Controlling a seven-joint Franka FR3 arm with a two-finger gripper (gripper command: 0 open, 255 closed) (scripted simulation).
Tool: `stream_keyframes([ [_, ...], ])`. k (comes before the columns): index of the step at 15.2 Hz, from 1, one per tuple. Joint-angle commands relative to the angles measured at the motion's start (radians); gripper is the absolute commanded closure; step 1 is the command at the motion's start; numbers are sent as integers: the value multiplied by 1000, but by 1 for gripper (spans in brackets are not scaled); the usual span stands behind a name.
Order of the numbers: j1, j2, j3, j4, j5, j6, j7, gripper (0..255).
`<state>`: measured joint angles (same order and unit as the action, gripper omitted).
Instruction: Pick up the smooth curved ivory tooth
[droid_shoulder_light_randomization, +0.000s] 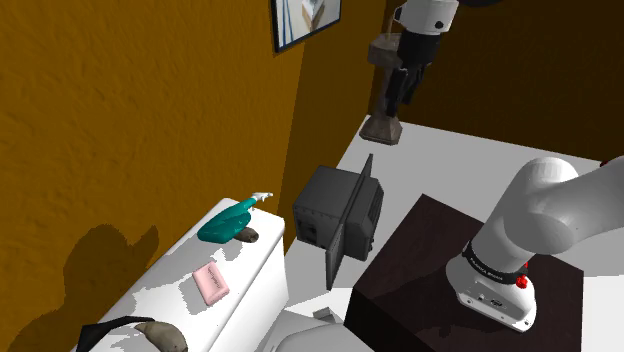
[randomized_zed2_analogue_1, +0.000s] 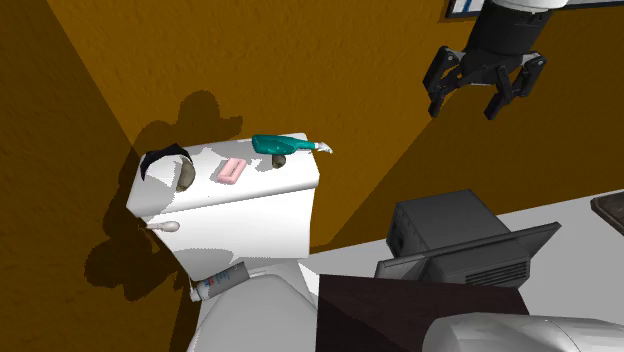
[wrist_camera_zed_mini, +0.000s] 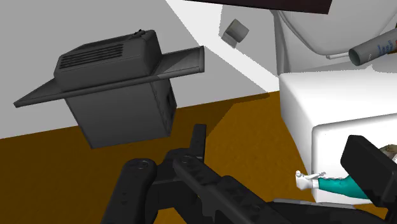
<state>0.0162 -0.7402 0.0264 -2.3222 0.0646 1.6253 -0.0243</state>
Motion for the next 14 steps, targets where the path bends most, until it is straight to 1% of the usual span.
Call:
stream_keyframes([
  [1,0,0,0,0,0,0,0,0],
  [8,42,196,109,40,51,106,95,0],
  [14,72,391,194,116,67,182,178,0],
])
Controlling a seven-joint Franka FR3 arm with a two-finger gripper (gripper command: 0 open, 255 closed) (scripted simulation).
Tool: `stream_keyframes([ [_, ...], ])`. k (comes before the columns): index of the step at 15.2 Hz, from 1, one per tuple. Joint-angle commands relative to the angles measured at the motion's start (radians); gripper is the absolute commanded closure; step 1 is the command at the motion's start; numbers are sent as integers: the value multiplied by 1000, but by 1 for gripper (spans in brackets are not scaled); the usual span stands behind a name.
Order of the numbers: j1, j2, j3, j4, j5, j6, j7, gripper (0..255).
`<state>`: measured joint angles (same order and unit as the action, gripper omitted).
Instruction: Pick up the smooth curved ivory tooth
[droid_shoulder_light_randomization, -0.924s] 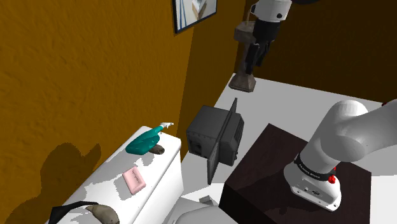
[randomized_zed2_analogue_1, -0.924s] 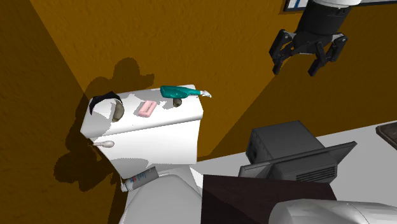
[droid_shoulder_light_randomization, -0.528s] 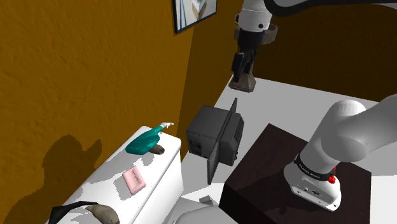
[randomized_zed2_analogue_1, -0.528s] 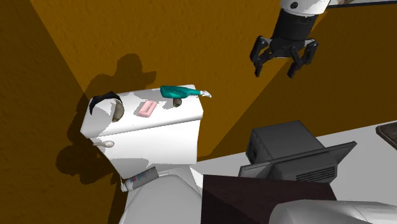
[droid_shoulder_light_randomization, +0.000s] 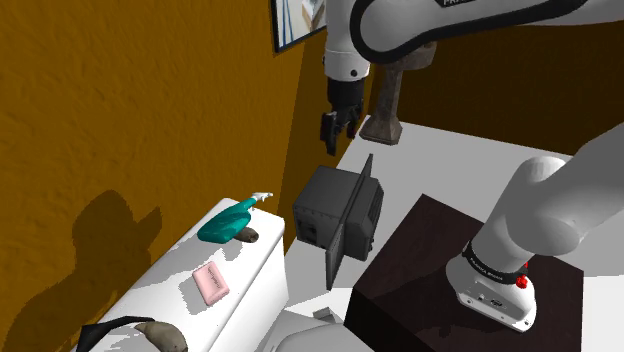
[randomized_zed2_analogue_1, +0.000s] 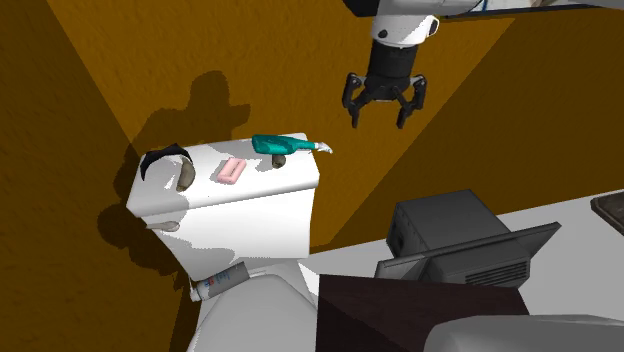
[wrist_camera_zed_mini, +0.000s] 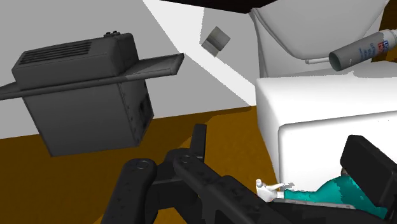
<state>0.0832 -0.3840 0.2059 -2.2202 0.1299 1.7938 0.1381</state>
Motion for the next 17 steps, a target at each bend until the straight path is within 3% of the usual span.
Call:
stream_keyframes([
  [1,10,69,28,31,2,24,30,0],
  [10,63,402,127,226,-43,90,166,0],
  [17,136,681,164,444,-112,89,269,0],
])
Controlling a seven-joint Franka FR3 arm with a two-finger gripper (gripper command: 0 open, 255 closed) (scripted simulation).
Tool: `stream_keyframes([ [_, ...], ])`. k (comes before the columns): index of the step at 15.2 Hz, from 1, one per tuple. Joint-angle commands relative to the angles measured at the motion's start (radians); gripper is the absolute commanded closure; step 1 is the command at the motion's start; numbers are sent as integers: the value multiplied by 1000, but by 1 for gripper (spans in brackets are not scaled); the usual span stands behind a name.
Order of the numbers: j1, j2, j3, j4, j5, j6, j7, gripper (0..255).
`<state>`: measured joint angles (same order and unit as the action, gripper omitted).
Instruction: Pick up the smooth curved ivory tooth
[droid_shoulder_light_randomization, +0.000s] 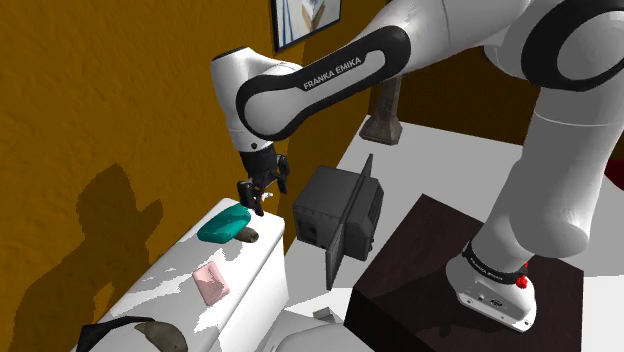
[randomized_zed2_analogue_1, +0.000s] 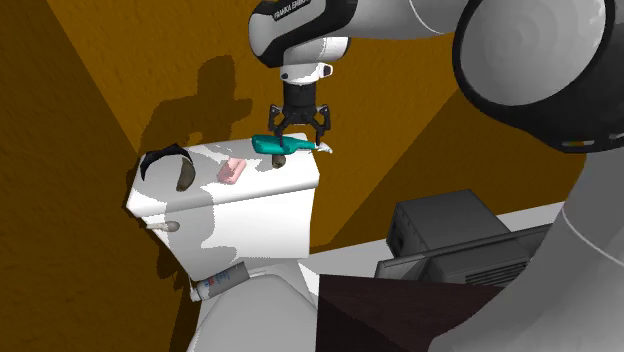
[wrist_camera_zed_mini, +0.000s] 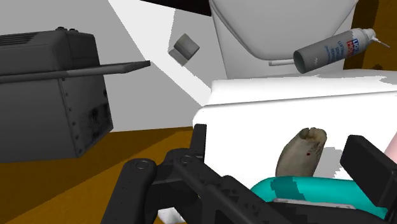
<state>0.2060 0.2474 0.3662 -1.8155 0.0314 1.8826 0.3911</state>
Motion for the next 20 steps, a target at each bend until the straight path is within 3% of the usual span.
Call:
stream_keyframes([
  [1,27,91,5,76,-23,-4,29,0],
  [6,93,274,6,256,-63,-39,76,0],
  [15,97,316,-3,217,-76,42,74,0],
  [16,98,316,-3,217,-76,42,74,255],
  [20,97,316,-3,217,-76,41,74,255],
])
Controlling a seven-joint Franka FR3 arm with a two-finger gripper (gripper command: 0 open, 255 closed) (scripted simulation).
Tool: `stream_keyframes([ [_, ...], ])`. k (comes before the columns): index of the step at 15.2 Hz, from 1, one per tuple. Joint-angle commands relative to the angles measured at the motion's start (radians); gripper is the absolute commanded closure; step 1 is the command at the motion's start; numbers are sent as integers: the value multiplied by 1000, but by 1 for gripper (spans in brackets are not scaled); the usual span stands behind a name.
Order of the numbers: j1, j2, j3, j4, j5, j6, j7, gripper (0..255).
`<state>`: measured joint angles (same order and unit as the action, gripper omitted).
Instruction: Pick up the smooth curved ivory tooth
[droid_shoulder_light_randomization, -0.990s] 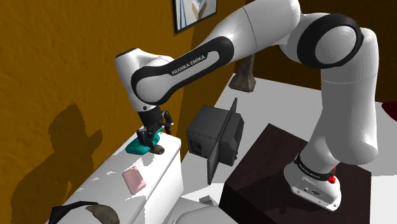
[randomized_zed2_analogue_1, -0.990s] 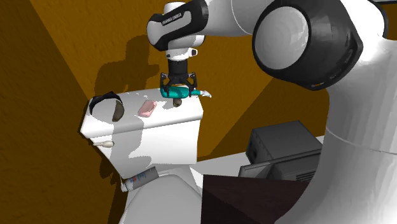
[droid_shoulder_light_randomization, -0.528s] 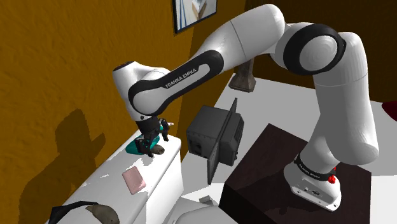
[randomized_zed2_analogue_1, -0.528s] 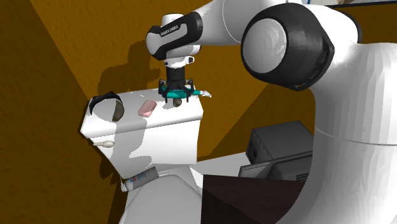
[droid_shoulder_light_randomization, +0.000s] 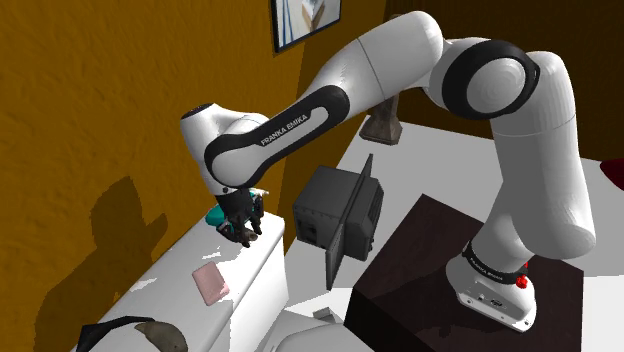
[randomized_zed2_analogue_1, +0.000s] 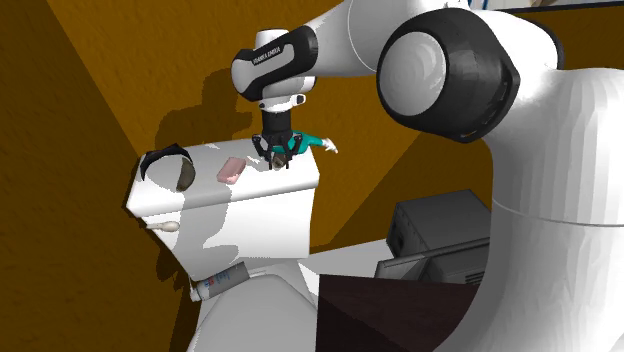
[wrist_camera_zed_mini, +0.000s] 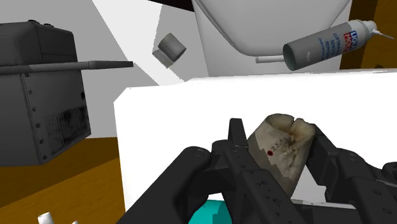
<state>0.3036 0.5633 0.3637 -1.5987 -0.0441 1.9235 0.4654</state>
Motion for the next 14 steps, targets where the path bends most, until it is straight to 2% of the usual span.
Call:
stream_keyframes([
  [1,0,0,0,0,0,0,0,255],
  [5,0,0,0,0,0,1,0,255],
  [14,-5,-49,10,49,15,-96,2,255],
])
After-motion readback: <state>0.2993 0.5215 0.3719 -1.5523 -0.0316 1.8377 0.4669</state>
